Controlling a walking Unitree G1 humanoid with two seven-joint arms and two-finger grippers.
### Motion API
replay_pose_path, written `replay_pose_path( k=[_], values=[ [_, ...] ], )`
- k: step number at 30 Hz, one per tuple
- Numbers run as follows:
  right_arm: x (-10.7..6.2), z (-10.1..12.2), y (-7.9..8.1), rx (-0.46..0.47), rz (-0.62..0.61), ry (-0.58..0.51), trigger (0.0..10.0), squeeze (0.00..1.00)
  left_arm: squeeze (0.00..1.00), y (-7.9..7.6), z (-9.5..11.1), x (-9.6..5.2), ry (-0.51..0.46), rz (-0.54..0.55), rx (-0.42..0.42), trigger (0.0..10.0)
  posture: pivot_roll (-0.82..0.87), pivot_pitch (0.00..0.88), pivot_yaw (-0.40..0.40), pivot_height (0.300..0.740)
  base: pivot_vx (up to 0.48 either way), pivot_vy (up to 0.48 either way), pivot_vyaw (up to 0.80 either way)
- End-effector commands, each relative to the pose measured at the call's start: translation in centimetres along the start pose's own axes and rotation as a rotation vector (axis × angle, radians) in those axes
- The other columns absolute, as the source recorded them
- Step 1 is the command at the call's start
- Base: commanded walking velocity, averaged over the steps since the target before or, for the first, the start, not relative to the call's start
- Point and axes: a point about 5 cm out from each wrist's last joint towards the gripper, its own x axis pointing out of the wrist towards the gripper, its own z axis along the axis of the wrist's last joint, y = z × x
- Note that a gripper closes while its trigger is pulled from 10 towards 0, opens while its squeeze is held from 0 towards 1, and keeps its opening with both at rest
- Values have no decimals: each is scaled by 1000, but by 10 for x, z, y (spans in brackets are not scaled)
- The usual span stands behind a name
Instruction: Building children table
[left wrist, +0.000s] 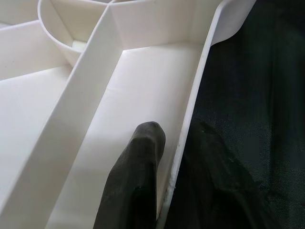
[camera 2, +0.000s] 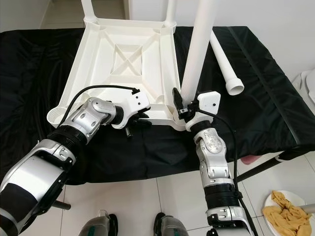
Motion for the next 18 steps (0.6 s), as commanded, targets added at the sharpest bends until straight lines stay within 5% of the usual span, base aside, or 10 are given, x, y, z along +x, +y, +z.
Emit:
replay_pose_path(
  k=[1,18],
  values=[
    [-50,-79,1,105,-73,394,10000,0,0,13,20,-10,-59,86,52,10000,41,127,21,740,0,0,0],
    [-47,-58,5,126,-318,226,10000,0,0,14,22,-10,-60,85,57,10000,39,119,20,740,0,0,0]
  ],
)
